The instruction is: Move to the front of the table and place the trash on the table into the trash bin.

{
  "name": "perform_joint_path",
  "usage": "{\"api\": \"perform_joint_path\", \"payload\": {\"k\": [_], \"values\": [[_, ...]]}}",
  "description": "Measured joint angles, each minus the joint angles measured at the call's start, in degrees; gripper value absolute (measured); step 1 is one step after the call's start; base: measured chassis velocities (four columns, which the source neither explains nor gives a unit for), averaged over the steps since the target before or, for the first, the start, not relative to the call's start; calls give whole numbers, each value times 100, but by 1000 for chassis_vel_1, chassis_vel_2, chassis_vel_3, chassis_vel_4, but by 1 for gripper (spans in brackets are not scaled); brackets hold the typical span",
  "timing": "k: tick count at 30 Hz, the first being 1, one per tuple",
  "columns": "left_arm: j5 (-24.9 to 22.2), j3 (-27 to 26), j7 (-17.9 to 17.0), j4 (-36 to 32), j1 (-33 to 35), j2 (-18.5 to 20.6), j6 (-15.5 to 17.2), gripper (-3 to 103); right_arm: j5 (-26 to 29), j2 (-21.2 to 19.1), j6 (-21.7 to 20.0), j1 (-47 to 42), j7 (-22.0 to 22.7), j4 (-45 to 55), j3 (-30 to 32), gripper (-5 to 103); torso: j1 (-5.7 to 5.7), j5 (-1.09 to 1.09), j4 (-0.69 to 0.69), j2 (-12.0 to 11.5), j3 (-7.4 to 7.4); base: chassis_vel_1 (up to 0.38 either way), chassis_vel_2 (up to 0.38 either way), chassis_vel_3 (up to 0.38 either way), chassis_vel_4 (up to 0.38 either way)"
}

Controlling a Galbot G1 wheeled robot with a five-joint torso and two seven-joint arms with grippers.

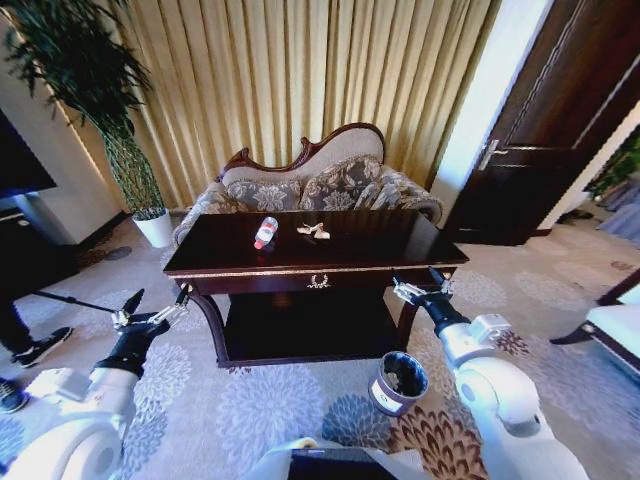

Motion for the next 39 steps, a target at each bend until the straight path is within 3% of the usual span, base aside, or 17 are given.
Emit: {"api": "perform_joint_path", "payload": {"k": [8,30,35,39], "values": [[357,-230,68,0,4,41,31,100,8,0,0,8,-57,-12,-12,100,3,1,0,-2,1,-153,146,162,-149],[333,-170,85,0,24,4,9,100,38,-89,-92,99,-96,-34,-197,100,1,0,0,-1,0,-131,121,123,-125],[265,-55,54,0,39,44,-56,100,528,-419,-186,390,-128,-141,-353,100,3,1,1,-1,1,-93,120,100,-108],[210,-45,55,1,79,42,-163,100,1096,-804,-519,881,-120,-448,-534,100,4,0,0,-2,2,-11,13,11,-7]]}}
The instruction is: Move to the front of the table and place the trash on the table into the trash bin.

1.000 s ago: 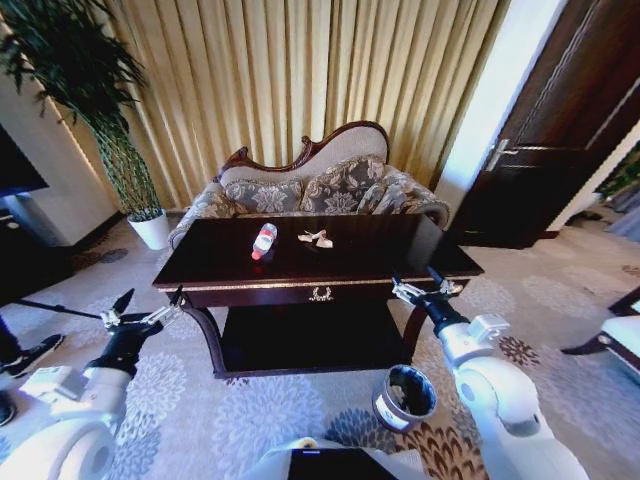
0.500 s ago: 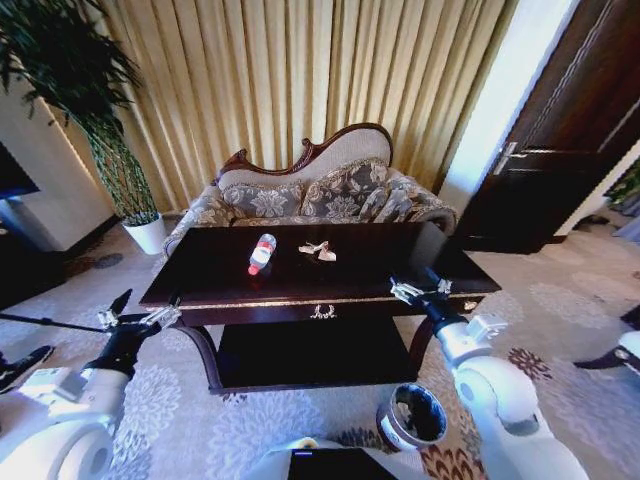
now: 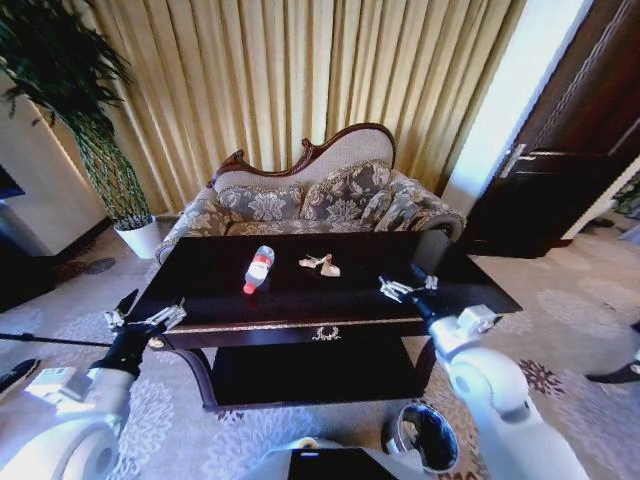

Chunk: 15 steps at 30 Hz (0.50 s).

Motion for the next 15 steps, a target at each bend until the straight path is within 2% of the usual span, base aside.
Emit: {"api": "perform_joint_path", "payload": {"k": [3,4,7,15], "values": [[-3,-54,1,-1,107,-49,-81,100,361,-268,-181,548,80,-533,-427,100,-4,0,0,2,-2,0,0,0,0],[-3,-54,1,-1,107,-49,-81,100,361,-268,-181,548,80,-533,-427,100,-4,0,0,2,-2,0,0,0,0],[-17,-159,5,-1,178,-77,-149,100,576,-367,-309,1203,155,-987,-1019,100,-5,1,-1,2,-2,0,0,0,0],[-50,-394,-13,-1,204,-133,-169,100,590,-228,-401,2576,246,-1895,-2159,100,-2,-1,2,1,-1,0,0,0,0]]}}
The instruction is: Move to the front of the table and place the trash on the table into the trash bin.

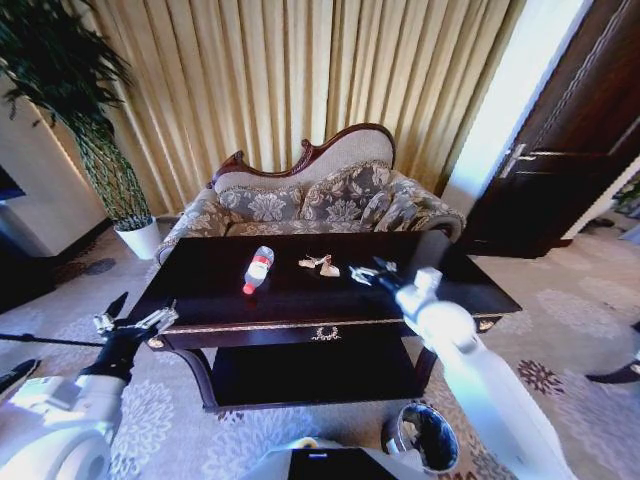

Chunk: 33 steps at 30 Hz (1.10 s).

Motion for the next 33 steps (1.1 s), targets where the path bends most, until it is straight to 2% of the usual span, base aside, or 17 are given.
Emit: {"api": "perform_joint_path", "payload": {"k": [12,33], "values": [[-1,-136,6,0,18,-151,-65,100,-211,291,19,648,66,-889,-803,100,0,0,-2,0,0,0,0,0,0],[23,-128,31,0,6,-216,-122,100,-427,588,68,1018,101,-1493,-1106,100,0,0,-2,0,0,0,0,0,0]]}}
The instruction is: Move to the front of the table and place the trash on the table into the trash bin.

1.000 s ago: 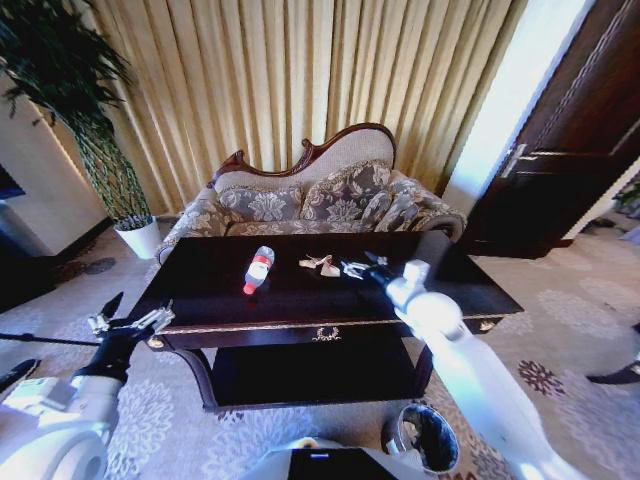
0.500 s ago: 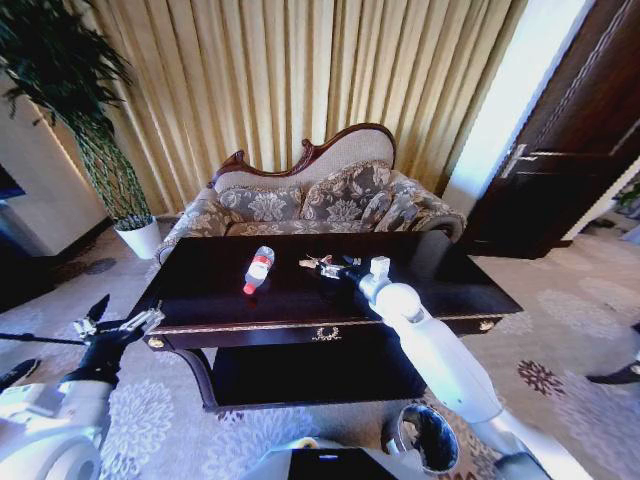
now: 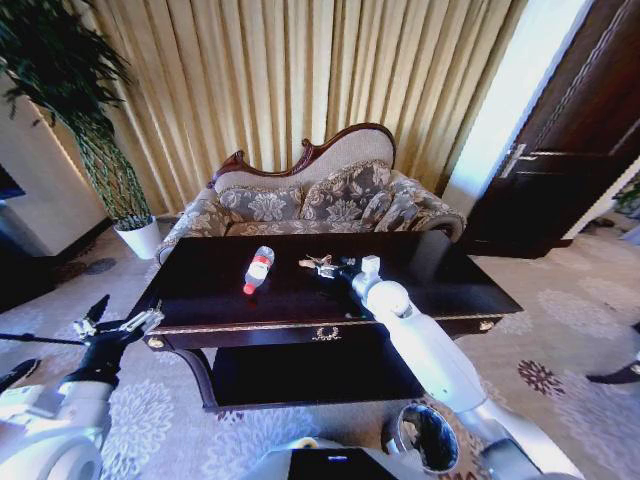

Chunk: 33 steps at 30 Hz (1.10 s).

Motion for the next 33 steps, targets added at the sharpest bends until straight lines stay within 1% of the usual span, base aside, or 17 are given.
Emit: {"api": "perform_joint_path", "payload": {"k": [3,5,6,8,9,11,12,15,17,21,22,24,26,27,28,30,33], "values": [[0,-2,-1,0,-10,3,0,100,-13,28,5,23,-1,-48,-20,103,0,0,0,0,0,0,0,0,0],[0,-3,-1,0,-17,7,0,100,-46,63,15,53,-1,-98,-40,95,0,0,0,0,0,0,0,0,0],[1,-6,-1,0,-21,9,-1,100,-57,76,28,62,-1,-117,-46,95,0,1,0,0,0,0,0,0,0],[1,-9,-2,0,-22,10,-1,100,-91,86,77,67,-1,-137,-61,84,0,0,0,0,0,0,0,0,0],[1,-9,-2,0,-22,10,-1,100,-91,86,77,67,-1,-137,-61,84,0,0,0,0,0,0,0,0,0],[1,-9,-2,0,-23,6,-2,100,-108,86,97,67,-1,-143,-64,73,0,0,0,0,0,0,0,0,0],[1,-9,-2,0,-23,6,-2,100,-108,86,97,67,-1,-143,-64,73,0,0,0,0,0,0,0,0,0],[2,-11,-3,0,-25,5,-8,100,-126,72,113,39,-2,-135,-51,57,0,1,0,0,0,0,0,0,0],[2,-11,-3,0,-26,5,-10,100,-128,63,114,28,-2,-123,-38,57,0,0,0,0,0,0,0,0,0],[2,3,-4,0,-32,5,-18,100,-130,18,117,-12,-2,-66,11,35,0,1,0,0,0,0,0,0,0],[2,3,-4,0,-32,5,-18,100,-130,18,117,-12,-2,-66,11,35,0,1,0,0,0,0,0,0,0],[2,12,-5,0,-36,4,-24,100,-130,-11,116,-38,-1,-29,38,25,0,1,0,0,0,0,0,0,0],[2,14,-5,0,-36,3,-26,100,-130,-24,117,-53,-1,-12,49,25,0,1,0,0,0,0,0,0,0],[2,16,-6,0,-37,3,-29,100,-130,-45,117,-77,4,20,65,20,0,1,0,0,0,0,0,0,0],[2,16,-6,0,-38,4,-31,100,-129,-64,116,-100,13,48,78,9,0,1,0,0,0,0,0,0,0],[2,17,-6,0,-38,5,-32,100,-129,-72,116,-112,18,65,85,9,0,1,0,0,0,0,0,0,0],[2,39,-8,0,-48,30,-34,100,-93,-124,121,-199,121,209,186,2,0,1,0,0,0,0,0,0,0]]}}
